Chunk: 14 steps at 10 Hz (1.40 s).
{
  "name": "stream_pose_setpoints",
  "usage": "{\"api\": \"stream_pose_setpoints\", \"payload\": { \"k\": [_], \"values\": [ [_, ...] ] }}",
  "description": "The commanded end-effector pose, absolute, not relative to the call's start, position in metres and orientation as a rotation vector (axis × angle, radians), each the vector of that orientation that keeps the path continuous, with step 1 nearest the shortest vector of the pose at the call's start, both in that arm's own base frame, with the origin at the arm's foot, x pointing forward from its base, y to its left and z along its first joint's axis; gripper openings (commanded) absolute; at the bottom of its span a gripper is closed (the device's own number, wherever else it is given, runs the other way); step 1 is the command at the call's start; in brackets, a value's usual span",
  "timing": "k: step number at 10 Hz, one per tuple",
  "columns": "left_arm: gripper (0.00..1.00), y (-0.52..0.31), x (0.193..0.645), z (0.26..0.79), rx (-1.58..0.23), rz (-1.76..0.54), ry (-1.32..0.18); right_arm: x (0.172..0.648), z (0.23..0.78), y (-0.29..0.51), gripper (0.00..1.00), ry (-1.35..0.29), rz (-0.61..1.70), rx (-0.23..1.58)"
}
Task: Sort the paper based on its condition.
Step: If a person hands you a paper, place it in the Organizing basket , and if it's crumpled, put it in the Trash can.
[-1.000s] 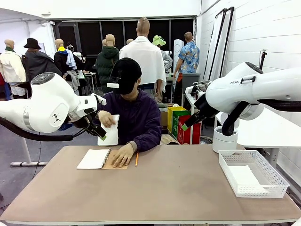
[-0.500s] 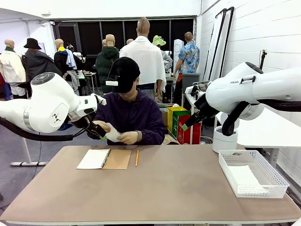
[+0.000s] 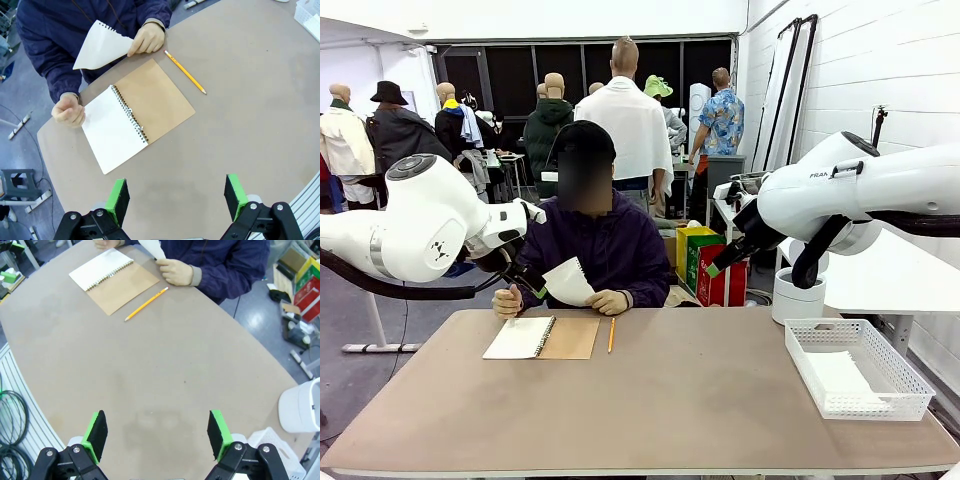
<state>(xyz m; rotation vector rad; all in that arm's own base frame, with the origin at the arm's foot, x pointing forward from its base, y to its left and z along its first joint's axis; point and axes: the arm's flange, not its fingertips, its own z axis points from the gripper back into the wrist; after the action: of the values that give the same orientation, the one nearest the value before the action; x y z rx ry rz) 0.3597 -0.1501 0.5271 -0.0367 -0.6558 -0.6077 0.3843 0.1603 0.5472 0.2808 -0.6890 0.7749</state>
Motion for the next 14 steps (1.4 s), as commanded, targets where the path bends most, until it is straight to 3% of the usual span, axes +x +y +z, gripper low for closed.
{"api": "stream_pose_setpoints", "payload": {
  "k": [1, 10, 14],
  "values": [
    [1.0, -0.149, 0.36, 0.527, -0.042, -0.605, -0.65, 0.384, 0.547, 0.16, 1.0, -0.687, 0.765, 0.282],
    [1.0, -0.149, 0.36, 0.527, -0.042, -0.605, -0.65, 0.384, 0.547, 0.16, 1.0, -0.689, 0.775, 0.281],
    [1.0, -0.149, 0.36, 0.527, -0.042, -0.605, -0.65, 0.413, 0.545, 0.184, 1.0, -0.517, 0.5, 0.347]
  ]
}}
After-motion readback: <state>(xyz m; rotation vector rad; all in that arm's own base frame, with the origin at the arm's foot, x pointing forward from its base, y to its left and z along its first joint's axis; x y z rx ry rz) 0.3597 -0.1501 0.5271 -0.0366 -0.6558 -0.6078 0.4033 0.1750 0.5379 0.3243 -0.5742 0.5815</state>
